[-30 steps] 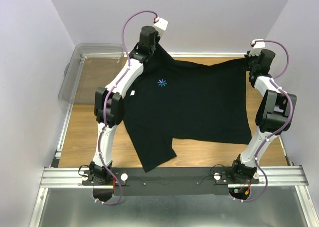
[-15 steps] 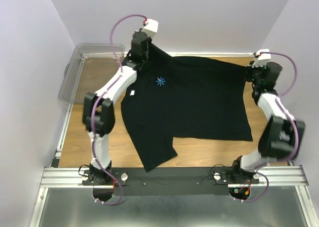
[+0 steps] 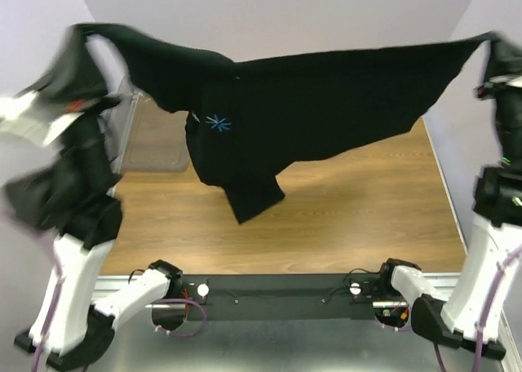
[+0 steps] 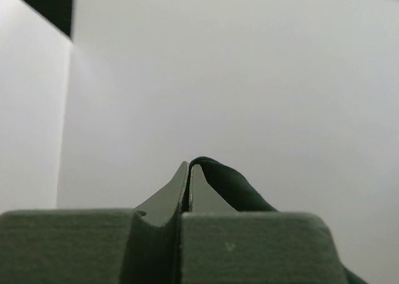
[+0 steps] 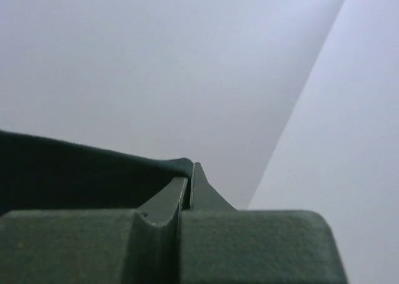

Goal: Fold and stack the t-shirts

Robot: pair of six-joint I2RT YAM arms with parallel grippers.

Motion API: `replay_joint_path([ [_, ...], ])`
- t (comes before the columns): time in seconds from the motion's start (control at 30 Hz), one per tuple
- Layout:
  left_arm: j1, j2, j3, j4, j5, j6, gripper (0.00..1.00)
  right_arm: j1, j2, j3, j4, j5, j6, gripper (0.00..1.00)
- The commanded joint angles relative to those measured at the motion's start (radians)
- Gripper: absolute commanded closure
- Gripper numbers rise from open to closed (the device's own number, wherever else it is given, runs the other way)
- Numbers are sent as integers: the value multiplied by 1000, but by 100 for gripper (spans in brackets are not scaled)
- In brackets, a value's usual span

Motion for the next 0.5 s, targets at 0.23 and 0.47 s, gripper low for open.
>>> replay_joint_path([
  [0.23,-1,-101,116,-13,57,-85,100,-8,82,570,-226,207,23,99],
  [0.47,-1,52,-28,45,42,-44,100,-8,62,247,-207,186,-22,99],
])
